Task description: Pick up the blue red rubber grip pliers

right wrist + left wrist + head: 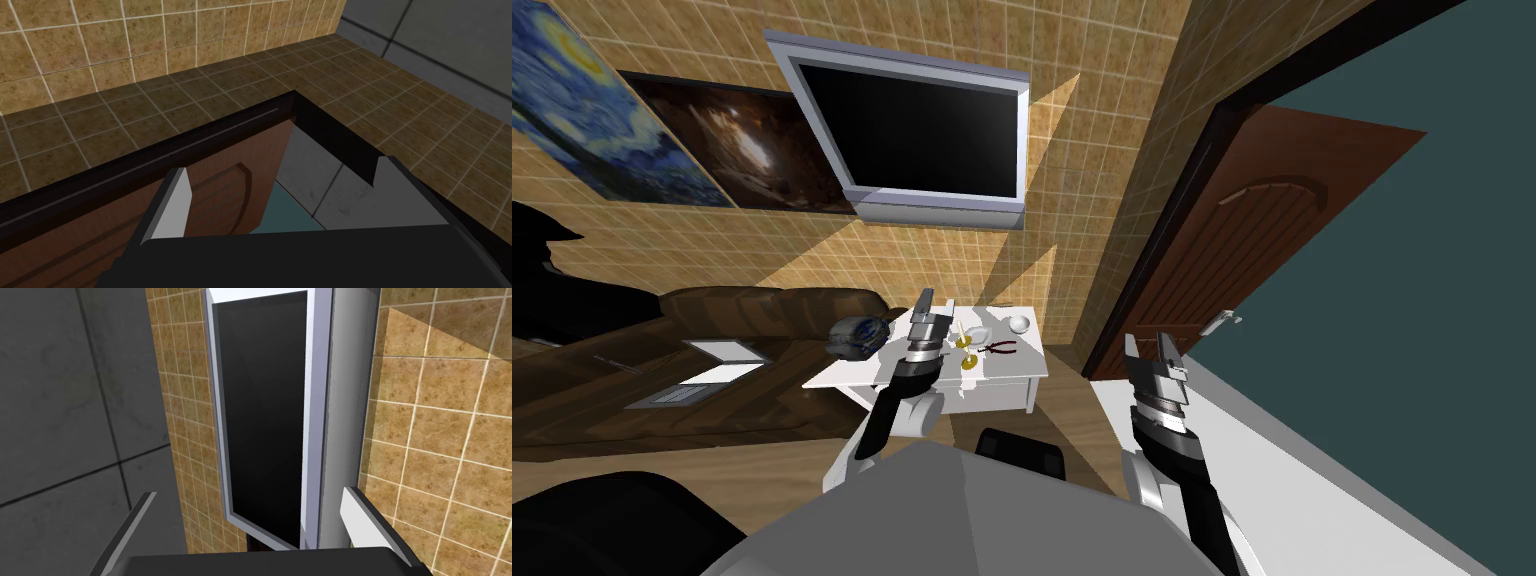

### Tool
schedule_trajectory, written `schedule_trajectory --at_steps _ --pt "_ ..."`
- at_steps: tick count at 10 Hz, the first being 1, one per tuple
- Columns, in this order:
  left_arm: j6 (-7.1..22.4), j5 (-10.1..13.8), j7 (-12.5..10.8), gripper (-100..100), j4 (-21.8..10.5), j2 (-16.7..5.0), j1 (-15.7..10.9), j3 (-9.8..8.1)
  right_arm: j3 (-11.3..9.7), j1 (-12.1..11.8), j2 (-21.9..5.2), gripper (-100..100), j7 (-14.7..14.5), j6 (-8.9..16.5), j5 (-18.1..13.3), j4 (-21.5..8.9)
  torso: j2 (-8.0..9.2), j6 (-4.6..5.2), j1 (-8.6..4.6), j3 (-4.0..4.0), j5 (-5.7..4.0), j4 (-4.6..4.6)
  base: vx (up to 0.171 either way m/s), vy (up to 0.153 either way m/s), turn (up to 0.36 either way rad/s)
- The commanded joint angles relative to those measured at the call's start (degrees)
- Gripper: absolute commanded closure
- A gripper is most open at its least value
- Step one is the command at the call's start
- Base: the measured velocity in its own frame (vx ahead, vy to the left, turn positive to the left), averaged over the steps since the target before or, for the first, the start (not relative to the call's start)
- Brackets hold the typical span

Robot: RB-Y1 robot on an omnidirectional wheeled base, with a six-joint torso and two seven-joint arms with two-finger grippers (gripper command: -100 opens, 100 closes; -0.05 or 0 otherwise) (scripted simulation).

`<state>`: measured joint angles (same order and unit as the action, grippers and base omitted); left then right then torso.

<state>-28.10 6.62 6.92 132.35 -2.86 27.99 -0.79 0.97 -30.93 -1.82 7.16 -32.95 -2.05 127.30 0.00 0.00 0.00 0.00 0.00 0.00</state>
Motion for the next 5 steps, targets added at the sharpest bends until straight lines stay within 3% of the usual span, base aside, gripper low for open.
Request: schedule_trajectory --at_steps 1,2,5 --pt "2.4 0.0 -0.2 -100 -2.5 -1.1 -1.6 -0.46 0.0 0.0 0.0 0 0.0 0.0 0.0 0.0 0.0 0.0 0.0 0.0 0.0 0.0 -0.001 -0.014 -0.081" --pt "2.4 0.0 -0.2 -100 -2.5 -1.1 -1.6 -0.46 0.0 0.0 0.0 0 0.0 0.0 0.0 0.0 -0.01 0.02 -0.03 -0.01 0.0 -0.01 -0.001 -0.015 -0.04" --pt "6.6 0.0 -0.5 -100 -6.9 -2.5 -4.3 -1.3 0.0 0.0 0.0 0 0.0 0.0 0.0 0.0 -0.03 0.01 -0.05 -0.02 -0.01 -0.01 0.0 -0.016 -0.057"
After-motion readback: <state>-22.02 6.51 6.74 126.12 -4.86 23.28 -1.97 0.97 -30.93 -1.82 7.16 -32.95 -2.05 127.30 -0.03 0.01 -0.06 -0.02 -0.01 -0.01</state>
